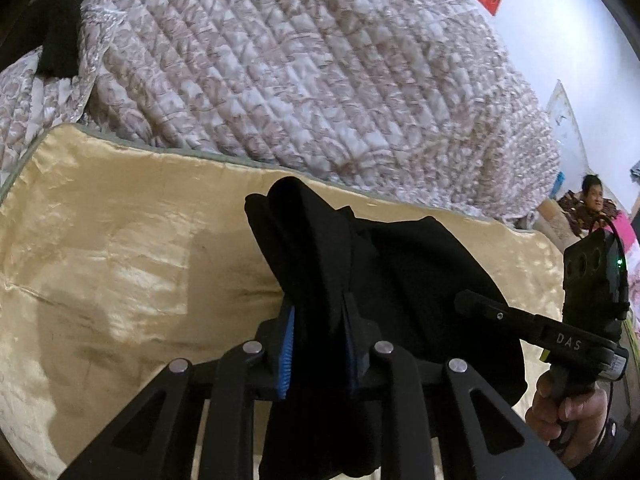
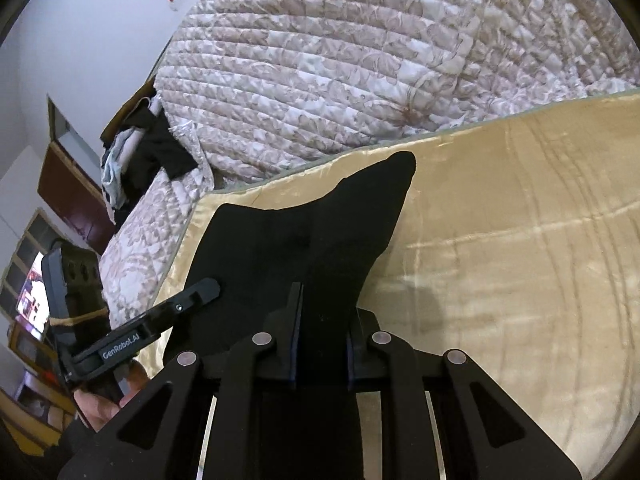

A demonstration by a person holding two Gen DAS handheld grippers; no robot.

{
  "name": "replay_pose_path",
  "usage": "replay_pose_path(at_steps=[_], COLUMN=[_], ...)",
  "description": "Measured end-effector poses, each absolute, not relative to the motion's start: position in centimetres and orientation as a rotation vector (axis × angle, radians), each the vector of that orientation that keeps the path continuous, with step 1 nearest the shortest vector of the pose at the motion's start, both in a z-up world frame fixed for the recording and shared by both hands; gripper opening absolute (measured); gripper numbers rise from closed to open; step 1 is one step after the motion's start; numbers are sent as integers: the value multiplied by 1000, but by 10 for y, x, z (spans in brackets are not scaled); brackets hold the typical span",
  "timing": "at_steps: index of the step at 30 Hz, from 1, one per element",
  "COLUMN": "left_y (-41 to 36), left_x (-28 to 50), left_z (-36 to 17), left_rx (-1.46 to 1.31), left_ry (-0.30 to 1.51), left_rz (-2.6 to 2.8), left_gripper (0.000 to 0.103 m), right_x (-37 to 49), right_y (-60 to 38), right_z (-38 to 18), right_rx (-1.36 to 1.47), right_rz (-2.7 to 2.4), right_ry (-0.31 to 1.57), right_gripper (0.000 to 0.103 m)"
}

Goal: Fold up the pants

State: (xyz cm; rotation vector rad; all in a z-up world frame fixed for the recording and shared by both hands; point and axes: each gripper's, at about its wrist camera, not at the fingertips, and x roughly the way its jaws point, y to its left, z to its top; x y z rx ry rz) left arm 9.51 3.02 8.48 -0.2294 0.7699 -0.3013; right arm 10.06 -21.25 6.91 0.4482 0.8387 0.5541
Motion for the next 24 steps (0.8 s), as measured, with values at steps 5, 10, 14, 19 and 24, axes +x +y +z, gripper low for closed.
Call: replay_pose_path(at_steps=[5, 10, 14, 19, 24], left_y=[49, 59, 63, 45, 18], left_x=[117, 114, 93, 54, 47], left_z=[47, 43, 61, 80, 48], left_rx=[-237, -244, -203, -162, -60], left_ry=[869, 879, 806, 721, 811], left_rz=[-230, -154, -84, -152, -158], left_gripper=[27, 33, 33, 33, 33], right_x=[126, 131, 108, 73, 51], right_y=[-198, -217, -232, -208, -176], right_z=[39, 16, 48, 67, 46], right_rx=[443, 459, 362, 214, 64], right_rz=[562, 464, 382, 413, 436], right_ry=[900, 978, 859, 790, 832], right_gripper=[17, 33, 33, 32, 28])
